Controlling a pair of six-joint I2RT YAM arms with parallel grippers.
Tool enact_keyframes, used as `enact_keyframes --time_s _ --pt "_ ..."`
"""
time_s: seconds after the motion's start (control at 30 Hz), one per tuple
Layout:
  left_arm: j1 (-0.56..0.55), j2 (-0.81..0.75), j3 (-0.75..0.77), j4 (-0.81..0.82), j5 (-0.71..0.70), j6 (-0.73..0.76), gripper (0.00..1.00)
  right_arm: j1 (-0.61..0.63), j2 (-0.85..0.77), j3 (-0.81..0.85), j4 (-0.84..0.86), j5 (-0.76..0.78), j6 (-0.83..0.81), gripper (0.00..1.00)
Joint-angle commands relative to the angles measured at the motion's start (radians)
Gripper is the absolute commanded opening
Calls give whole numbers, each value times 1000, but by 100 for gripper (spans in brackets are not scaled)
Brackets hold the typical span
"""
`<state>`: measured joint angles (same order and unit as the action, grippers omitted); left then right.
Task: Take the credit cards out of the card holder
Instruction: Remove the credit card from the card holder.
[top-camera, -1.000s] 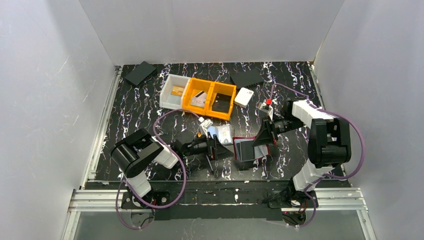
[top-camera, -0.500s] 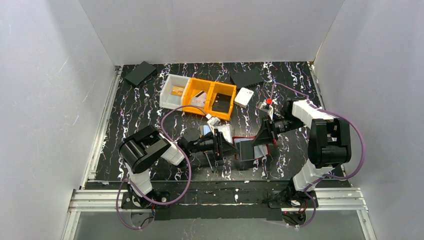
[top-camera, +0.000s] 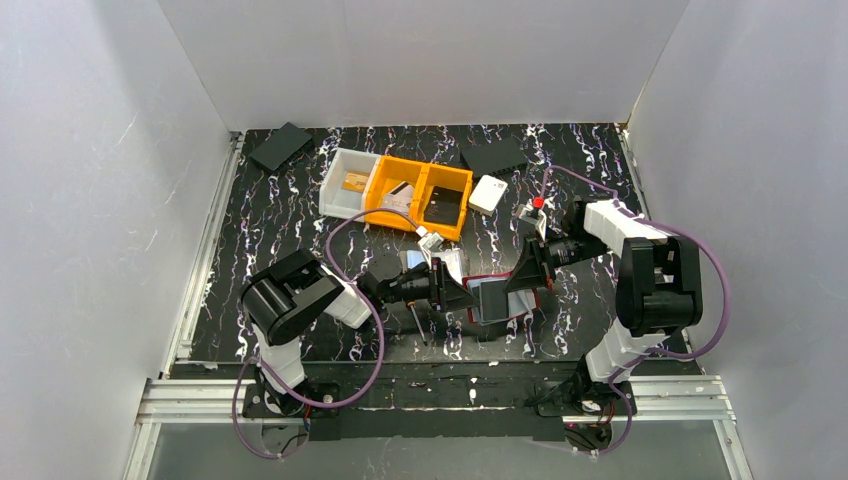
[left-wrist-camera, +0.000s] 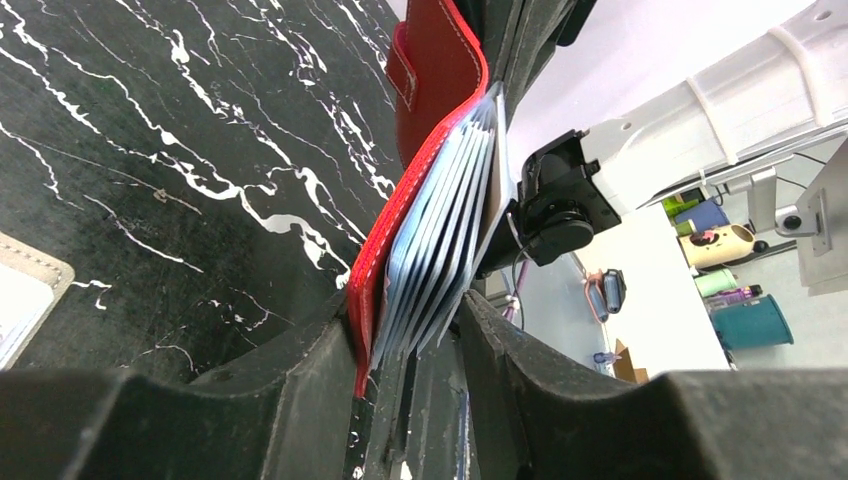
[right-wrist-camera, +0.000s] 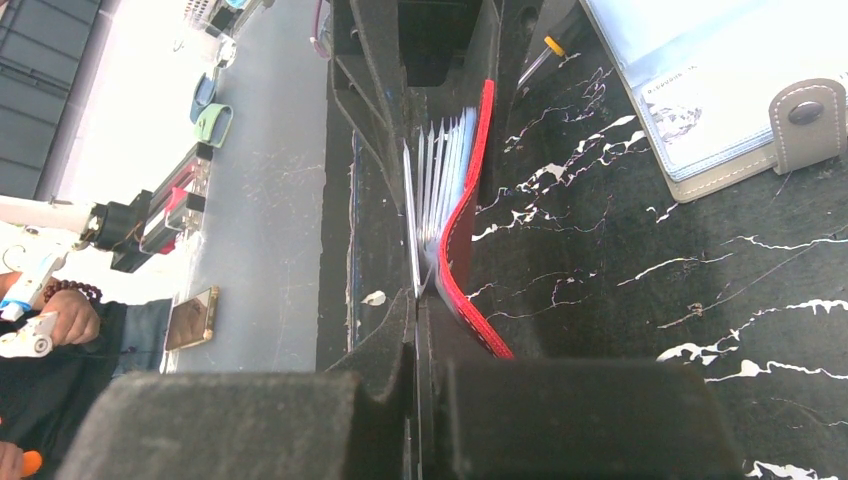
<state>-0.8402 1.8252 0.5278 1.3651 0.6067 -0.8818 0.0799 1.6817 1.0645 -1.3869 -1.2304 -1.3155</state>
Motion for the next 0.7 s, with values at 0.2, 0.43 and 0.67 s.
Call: enact_keyframes --time_s 0.2,0.43,0.67 --pt "-2 11 37 58 70 -12 0 6 -14 32 -34 -36 -1 1" --pt "27 -49 -17 78 103 -13 0 4 0 35 -24 -18 11 1" --pt "65 -106 -62 81 141 -10 0 3 3 38 -23 -17 17 1"
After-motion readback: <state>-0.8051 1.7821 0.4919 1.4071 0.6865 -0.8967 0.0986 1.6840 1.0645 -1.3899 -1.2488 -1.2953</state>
